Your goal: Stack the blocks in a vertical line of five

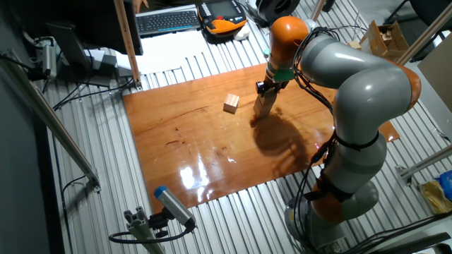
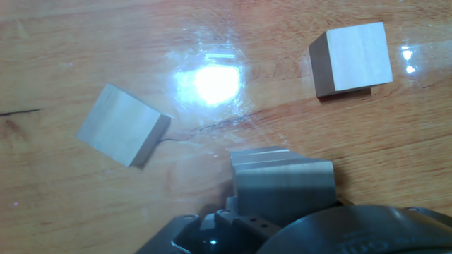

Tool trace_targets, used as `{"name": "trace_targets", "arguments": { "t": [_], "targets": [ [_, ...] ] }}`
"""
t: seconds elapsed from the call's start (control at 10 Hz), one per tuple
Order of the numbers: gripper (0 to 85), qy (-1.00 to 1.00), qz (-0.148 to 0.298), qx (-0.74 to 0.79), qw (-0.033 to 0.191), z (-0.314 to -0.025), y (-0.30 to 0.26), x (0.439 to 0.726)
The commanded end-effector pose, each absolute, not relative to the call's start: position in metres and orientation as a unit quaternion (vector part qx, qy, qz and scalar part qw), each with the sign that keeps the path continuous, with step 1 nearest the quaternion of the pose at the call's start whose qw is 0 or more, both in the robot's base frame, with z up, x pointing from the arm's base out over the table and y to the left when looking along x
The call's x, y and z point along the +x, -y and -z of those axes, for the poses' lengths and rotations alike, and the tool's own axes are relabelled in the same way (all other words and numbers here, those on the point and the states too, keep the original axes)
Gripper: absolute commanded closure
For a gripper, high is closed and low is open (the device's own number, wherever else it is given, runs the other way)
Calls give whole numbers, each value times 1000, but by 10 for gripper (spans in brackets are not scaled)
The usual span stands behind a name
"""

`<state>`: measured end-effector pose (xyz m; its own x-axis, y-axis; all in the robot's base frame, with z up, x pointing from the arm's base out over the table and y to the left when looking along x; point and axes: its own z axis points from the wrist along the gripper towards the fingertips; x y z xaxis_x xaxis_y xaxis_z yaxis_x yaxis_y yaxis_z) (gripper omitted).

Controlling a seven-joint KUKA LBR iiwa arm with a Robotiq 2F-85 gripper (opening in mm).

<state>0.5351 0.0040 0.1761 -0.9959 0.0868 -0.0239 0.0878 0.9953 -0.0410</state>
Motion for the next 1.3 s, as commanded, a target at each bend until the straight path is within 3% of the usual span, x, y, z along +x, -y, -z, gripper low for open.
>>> {"name": "trace_targets", "arguments": {
  "t": [0.0, 1.2],
  "targets": [
    [680, -999, 21, 44, 11, -176, -4, 535],
    [680, -998, 24, 51, 15, -174, -3, 535]
  ]
}}
